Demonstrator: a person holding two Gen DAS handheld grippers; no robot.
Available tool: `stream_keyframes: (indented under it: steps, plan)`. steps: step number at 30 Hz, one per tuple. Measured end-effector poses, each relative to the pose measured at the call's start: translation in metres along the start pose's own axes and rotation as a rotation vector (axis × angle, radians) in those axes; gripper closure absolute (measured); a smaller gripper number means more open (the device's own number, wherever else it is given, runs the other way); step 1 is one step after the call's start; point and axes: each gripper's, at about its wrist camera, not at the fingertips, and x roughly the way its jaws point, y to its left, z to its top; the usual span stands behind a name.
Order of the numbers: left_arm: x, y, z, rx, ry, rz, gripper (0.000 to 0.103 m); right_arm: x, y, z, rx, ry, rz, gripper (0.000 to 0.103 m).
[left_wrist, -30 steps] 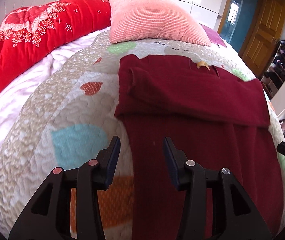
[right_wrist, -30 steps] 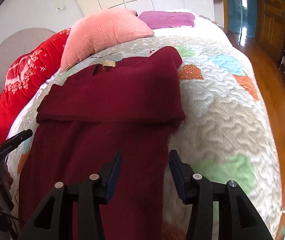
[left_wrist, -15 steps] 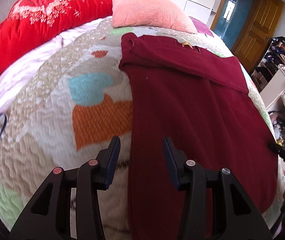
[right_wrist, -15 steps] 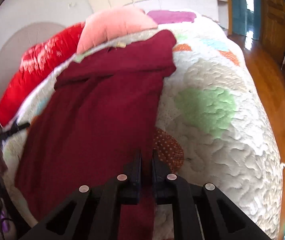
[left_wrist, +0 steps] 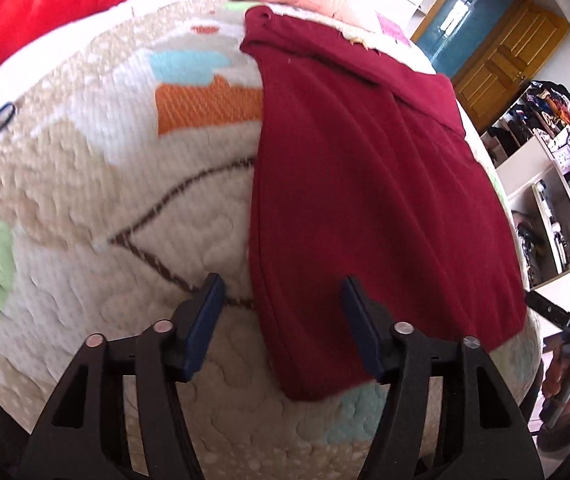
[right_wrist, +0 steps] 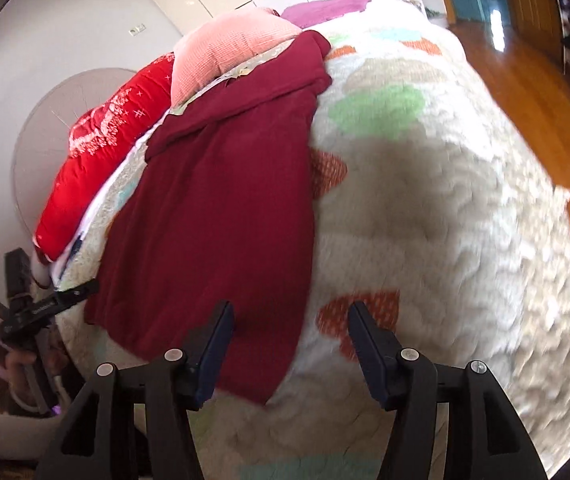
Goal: Fold small clothes
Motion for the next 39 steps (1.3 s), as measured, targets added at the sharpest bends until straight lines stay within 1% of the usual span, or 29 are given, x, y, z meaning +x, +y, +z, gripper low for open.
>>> stream_keyframes:
  steps: [4,8,10,13,15,19,20,21,22,23,24,25,26,27,28,29,30,32,36,37,39]
  plan:
    - [0.002,-0.004,-0.007,0.011,0.001,0.003,0.028,0.004,0.000,-0.016,0.029,0.008,0.074,0.045]
    - [0.006,-0.011,-0.009,0.034,0.019,0.049,0.026,0.010,0.001,-0.022,0.042,-0.022,0.128,0.043]
    - [0.007,-0.011,-0.008,0.018,0.025,0.039,0.020,0.012,0.001,-0.024,0.041,-0.035,0.165,0.043]
    - [0.010,-0.009,-0.004,-0.008,0.033,0.030,0.016,0.018,0.001,-0.022,0.028,-0.051,0.191,0.041]
    - [0.010,-0.010,-0.003,-0.003,0.036,0.038,0.015,0.017,0.003,-0.023,0.011,-0.055,0.212,0.039]
    - [0.011,-0.012,-0.006,0.028,0.035,0.046,0.015,0.014,0.000,-0.026,-0.010,-0.061,0.248,0.039]
    - [0.012,-0.012,-0.006,0.032,0.035,0.045,0.015,0.014,-0.001,-0.028,-0.009,-0.071,0.255,0.040]
    - [0.012,-0.011,-0.006,0.031,0.031,0.042,0.015,0.014,-0.001,-0.030,-0.016,-0.081,0.253,0.044]
    - [0.012,-0.011,-0.006,0.030,0.029,0.042,0.015,0.015,0.000,-0.030,-0.028,-0.085,0.240,0.058]
    - [0.011,-0.011,-0.007,0.032,0.025,0.049,0.017,0.016,0.002,-0.030,-0.044,-0.081,0.224,0.076]
    - [0.011,-0.014,-0.007,0.042,0.018,0.068,0.031,0.018,0.005,-0.030,-0.052,-0.074,0.217,0.082]
    - [0.010,-0.017,-0.008,0.059,0.007,0.092,0.046,0.020,0.007,-0.030,-0.047,-0.070,0.226,0.085]
    - [0.008,-0.018,-0.010,0.072,-0.003,0.106,0.054,0.020,0.009,-0.030,-0.043,-0.067,0.238,0.086]
    - [0.004,-0.016,-0.011,0.077,-0.010,0.103,0.073,0.020,0.010,-0.029,-0.047,-0.065,0.245,0.086]
    - [0.002,-0.015,-0.011,0.070,-0.007,0.081,0.089,0.019,0.011,-0.028,-0.049,-0.066,0.250,0.086]
    - [-0.002,-0.013,-0.012,0.061,-0.001,0.052,0.091,0.017,0.010,-0.026,-0.043,-0.069,0.261,0.086]
    - [-0.004,-0.014,-0.012,0.068,-0.001,0.043,0.093,0.014,0.010,-0.024,-0.021,-0.075,0.288,0.086]
    - [-0.010,-0.015,-0.012,0.097,-0.012,0.034,0.094,0.008,0.011,-0.020,-0.002,-0.093,0.331,0.086]
    - [-0.017,-0.012,-0.006,0.078,-0.017,-0.023,0.095,-0.001,0.021,-0.008,-0.027,-0.119,0.379,0.086]
    - [-0.018,-0.012,-0.004,0.074,-0.019,-0.032,0.095,-0.001,0.022,-0.005,-0.031,-0.121,0.386,0.087]
    - [-0.019,-0.009,-0.001,0.068,-0.024,-0.032,0.095,0.000,0.024,-0.002,-0.041,-0.119,0.373,0.087]
